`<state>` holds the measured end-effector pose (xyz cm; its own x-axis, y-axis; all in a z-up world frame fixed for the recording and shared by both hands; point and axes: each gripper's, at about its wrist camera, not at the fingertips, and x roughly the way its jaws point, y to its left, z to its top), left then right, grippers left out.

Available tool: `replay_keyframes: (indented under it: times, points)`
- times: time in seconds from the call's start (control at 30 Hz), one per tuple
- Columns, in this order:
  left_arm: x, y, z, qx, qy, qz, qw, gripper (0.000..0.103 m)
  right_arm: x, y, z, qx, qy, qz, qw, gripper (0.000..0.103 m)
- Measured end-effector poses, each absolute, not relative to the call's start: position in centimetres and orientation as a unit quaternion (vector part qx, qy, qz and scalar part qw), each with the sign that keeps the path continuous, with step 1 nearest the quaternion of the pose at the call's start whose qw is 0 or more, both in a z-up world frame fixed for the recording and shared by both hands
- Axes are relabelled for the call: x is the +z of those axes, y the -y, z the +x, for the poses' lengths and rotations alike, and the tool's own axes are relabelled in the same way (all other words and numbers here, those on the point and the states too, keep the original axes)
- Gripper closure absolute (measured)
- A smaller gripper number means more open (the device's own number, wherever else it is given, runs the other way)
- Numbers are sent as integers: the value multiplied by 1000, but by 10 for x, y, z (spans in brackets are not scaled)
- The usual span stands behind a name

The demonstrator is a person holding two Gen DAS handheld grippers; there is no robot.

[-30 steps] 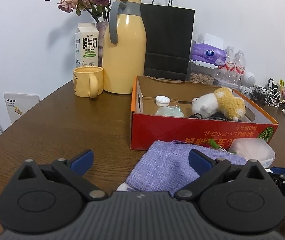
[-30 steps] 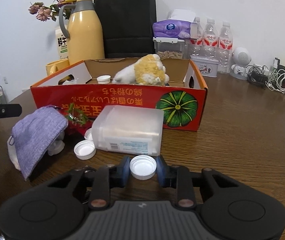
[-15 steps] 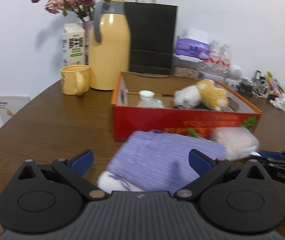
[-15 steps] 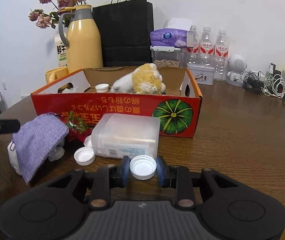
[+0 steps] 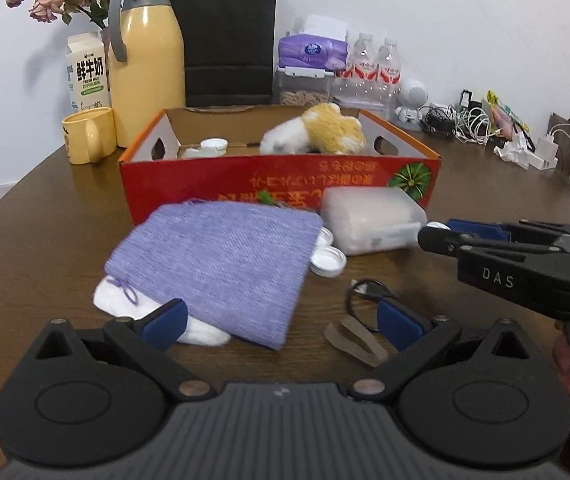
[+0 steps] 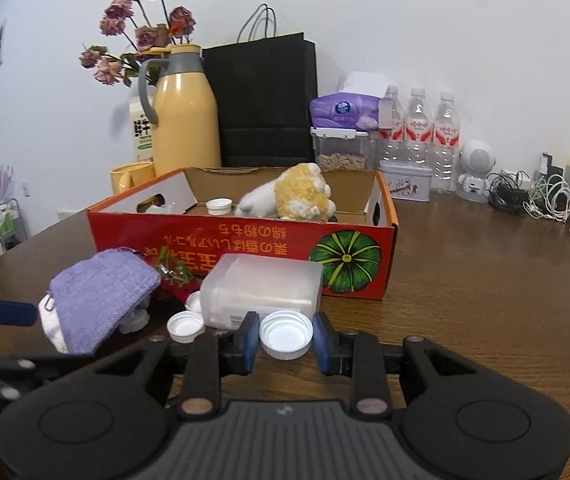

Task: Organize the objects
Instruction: 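Grasp a white bottle cap with the right gripper while the left gripper grasps the small black cable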

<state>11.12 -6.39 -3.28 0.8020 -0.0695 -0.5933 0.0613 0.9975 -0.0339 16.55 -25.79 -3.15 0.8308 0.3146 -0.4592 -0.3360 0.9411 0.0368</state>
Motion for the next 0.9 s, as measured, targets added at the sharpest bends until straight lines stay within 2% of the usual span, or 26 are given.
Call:
replay_keyframes:
  times: [0.23,0.33,0.4,0.43,0.5,0.53,0.57,0.6,0.63,0.7,0.9]
  points:
    - [-38,91,109,-21,-326,6,945,5,-30,271,162,178,-230,-33,956,76]
    - [-41,105,108,-18,-331,18,943,15,-31,277,161,182,-230,-34,955,76]
    - [-44,111,109,-16,-338,22,941,30,-31,279,159,188,-229,-35,955,76]
    - [-46,114,110,-14,-343,22,939,34,-31,279,158,190,-229,-35,954,76]
    - [-49,118,112,-12,-354,21,935,53,-31,279,157,196,-227,-35,953,76]
    - [-50,119,113,-12,-358,19,934,56,-31,278,156,197,-227,-34,953,76]
    - [-50,120,113,-12,-356,16,934,64,-31,278,156,200,-226,-34,953,76]
    - [-50,120,112,-14,-355,14,935,83,-31,278,155,201,-226,-34,952,76]
    - [-49,121,112,-17,-355,11,935,89,-31,278,155,203,-226,-34,952,76]
    - [-48,121,110,-21,-353,7,935,96,-32,276,154,206,-227,-36,951,76]
    - [-44,121,107,-32,-347,1,937,96,-33,274,153,204,-225,-43,952,76]
